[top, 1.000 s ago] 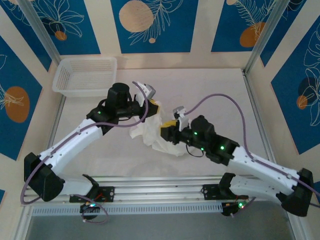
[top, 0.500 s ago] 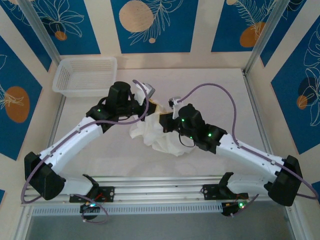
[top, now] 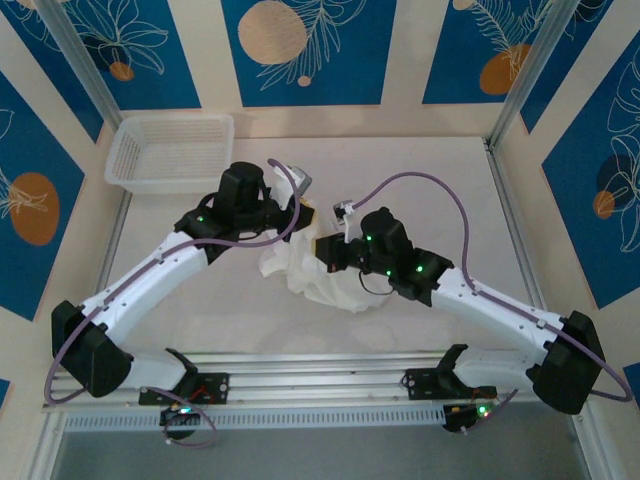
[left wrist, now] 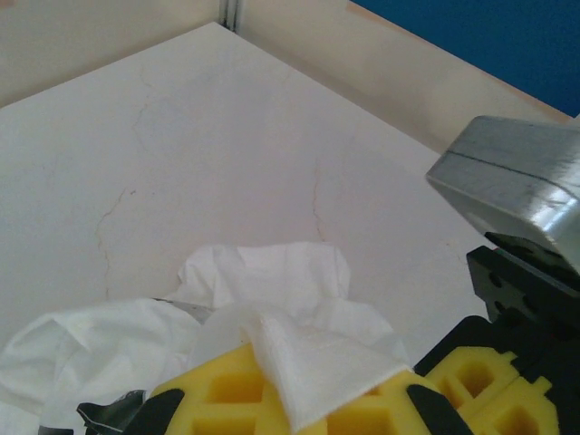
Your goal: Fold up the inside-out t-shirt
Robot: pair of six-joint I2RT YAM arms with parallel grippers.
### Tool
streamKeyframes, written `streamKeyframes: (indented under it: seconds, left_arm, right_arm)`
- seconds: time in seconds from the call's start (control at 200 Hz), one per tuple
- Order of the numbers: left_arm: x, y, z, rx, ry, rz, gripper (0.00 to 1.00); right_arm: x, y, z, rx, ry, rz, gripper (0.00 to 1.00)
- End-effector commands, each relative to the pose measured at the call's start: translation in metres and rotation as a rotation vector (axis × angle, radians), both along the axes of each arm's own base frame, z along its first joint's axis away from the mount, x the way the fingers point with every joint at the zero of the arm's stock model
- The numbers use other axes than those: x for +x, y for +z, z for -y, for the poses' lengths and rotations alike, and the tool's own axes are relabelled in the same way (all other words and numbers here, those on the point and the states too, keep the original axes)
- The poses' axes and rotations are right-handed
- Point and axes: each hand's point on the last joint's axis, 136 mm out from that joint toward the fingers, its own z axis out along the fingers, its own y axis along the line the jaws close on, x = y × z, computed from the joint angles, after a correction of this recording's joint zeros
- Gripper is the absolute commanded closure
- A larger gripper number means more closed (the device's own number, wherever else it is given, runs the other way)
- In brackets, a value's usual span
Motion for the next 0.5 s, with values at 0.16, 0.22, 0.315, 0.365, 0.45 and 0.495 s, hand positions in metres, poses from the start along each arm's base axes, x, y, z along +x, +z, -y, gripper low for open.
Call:
streamKeyframes:
  seconds: [0.16,0.22,0.315,0.365,0.45,0.495]
  left_arm:
    - [0.001,0.005,-0.006,-0.030,0.030,-0.069,0.55]
    - [-0.008,0.012,-0.006,-0.119,-0.013,-0.151,0.48]
    - [-0.017,0.020,-0.013,-0.262,-0.024,-0.300,0.46]
    - [-0.020,0.022,-0.016,-0.339,-0.017,-0.391,0.44]
    - [-0.029,0.023,-0.012,-0.427,-0.053,-0.519,0.44]
    - [-0.035,0.020,-0.007,-0.449,-0.086,-0.577,0.48]
  right_arm:
    - [0.002,0.014,0.001,0.100,0.014,-0.029,1.00]
    - [0.009,0.013,0.009,0.134,-0.016,-0.063,1.00]
    - [0.016,0.014,0.019,0.191,-0.040,-0.093,1.00]
    - [0.018,0.014,0.023,0.210,-0.045,-0.101,1.00]
    - [0.022,0.015,0.030,0.223,-0.059,-0.109,1.00]
    - [0.024,0.017,0.032,0.233,-0.063,-0.110,1.00]
